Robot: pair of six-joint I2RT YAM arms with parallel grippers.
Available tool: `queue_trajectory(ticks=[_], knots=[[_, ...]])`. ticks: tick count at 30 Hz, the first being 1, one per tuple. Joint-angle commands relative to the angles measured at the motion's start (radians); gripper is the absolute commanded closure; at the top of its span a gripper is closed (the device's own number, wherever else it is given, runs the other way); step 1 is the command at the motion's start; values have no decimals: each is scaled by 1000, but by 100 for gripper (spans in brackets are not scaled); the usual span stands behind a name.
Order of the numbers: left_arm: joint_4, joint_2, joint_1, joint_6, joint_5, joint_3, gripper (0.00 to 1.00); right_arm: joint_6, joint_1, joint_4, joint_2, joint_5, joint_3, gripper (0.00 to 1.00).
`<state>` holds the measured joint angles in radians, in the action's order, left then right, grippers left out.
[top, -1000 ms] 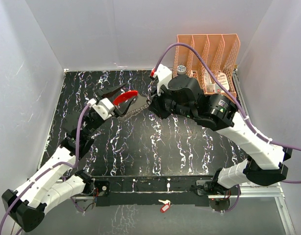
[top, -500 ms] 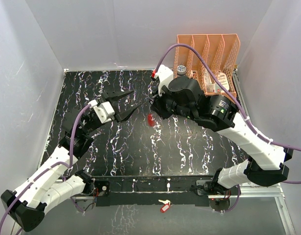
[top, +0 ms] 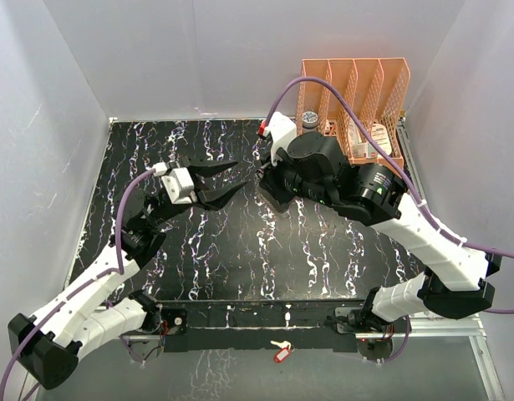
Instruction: Remove the keys from the keyring
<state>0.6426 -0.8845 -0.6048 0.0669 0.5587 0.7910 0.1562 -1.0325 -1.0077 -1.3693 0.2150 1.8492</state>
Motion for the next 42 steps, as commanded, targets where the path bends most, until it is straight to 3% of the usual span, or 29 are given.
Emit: queue_trajectory(ticks=[1,6,16,27,42], knots=[[121,-36,1,-118,60,7,53,-17,-3,63,29,34,9,100],[156,-64,0,-153,77,-6,54,-20,-3,70,33,43,-14,100],[151,-98,0,-83,51,-13,60,-21,-3,76,42,50,-15,100],[247,-170,-1,-110,89,-5,78,-17,-3,83,50,49,-18,100],[313,-206,-6,-146,114,-5,77,-19,-3,93,47,47,-29,100]])
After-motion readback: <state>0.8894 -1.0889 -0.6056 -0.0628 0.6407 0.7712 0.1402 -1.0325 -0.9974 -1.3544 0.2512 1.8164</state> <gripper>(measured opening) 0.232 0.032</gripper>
